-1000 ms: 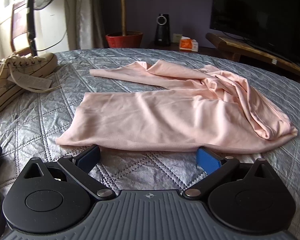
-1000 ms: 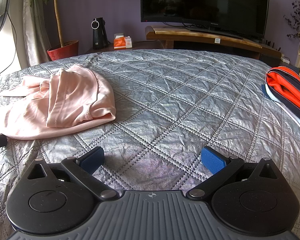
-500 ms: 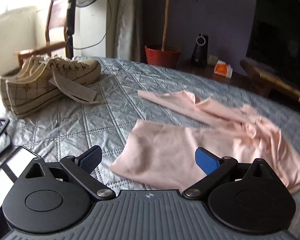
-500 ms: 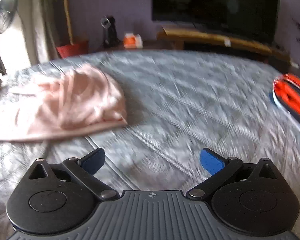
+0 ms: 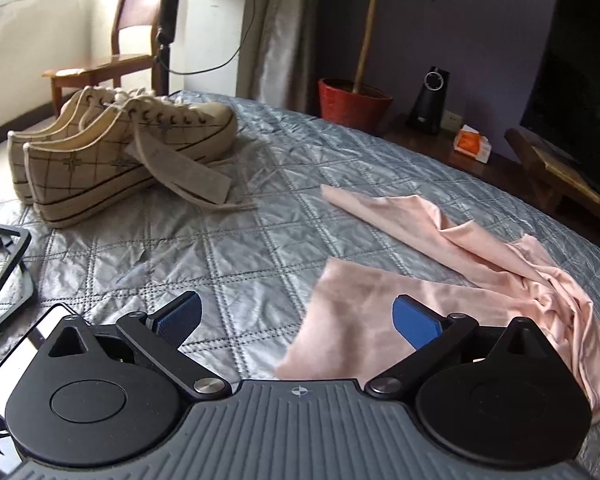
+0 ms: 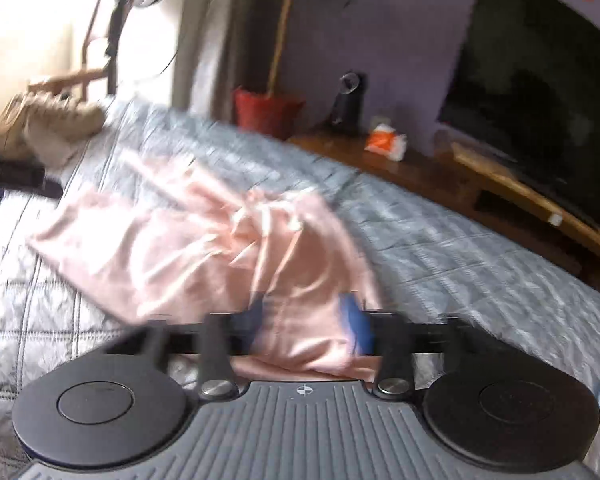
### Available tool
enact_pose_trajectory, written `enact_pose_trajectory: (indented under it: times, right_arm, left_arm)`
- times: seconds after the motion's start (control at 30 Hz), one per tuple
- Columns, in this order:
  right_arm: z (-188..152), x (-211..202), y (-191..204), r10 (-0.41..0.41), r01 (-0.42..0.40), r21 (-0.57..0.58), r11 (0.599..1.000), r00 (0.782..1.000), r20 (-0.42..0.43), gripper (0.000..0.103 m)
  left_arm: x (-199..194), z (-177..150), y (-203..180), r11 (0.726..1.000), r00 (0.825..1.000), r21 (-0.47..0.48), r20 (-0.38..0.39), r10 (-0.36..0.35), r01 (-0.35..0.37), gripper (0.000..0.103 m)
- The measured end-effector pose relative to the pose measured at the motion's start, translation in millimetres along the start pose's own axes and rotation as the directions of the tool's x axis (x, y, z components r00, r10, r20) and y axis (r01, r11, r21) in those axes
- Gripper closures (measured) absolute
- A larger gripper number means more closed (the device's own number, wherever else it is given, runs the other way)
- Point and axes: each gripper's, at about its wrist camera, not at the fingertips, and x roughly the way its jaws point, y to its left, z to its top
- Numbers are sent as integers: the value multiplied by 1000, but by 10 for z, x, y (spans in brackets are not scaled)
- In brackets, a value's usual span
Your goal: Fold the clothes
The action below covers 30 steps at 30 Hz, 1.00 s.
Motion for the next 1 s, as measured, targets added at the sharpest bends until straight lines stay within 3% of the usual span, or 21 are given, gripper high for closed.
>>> enact_pose_trajectory:
  times: [0.1, 0.37, 0.53, 0.63, 0.7, 0.73, 0.83, 0.9, 0.97, 1.0]
  right_arm:
    - [-10, 6, 78, 43, -44, -35, 998, 999, -19, 78]
    - [-87, 243, 149, 36, -38, -14, 999, 993, -112, 72]
    - [-105, 199, -27, 80, -71, 111, 991, 994, -78, 87]
    - [-74, 145, -94, 70, -61, 131, 989, 996, -63, 91]
    - [-19, 57, -247, 59, -53, 206, 977, 998, -23, 92]
    - [8, 11, -372, 67, -63, 276, 959, 998, -7, 92]
    - [12, -209, -859, 88, -107, 548, 830, 994, 61, 92]
    - [-85, -389, -1160, 66, -119, 686, 718, 993, 102, 92]
    - [-221, -560, -1365, 13, -86, 764, 640, 995, 102, 92]
    - [-228, -650, -1369, -44, -22, 729, 685, 997, 71, 92]
  left_arm:
    - [-2, 21, 43, 1000, 1000, -19, -1, -10, 10, 1]
    - [1, 31, 33, 999, 999, -24, -13, -36, 35, 1]
    - [20, 23, 9, 999, 999, -22, -20, -35, 34, 0]
    - [26, 12, -21, 999, 999, -18, -22, -36, 35, 0]
    - [27, 7, -42, 999, 999, -11, -21, -34, 34, 0]
    - [30, 3, -47, 999, 999, -10, -23, -35, 35, 0]
    - [44, -8, -62, 999, 999, -10, -32, -38, 38, 0]
    - [54, -13, -67, 999, 998, -8, -38, -40, 40, 0]
    - [57, -14, -73, 999, 998, -7, -43, -44, 44, 0]
    - [55, -13, -74, 999, 998, -8, -44, -47, 47, 0]
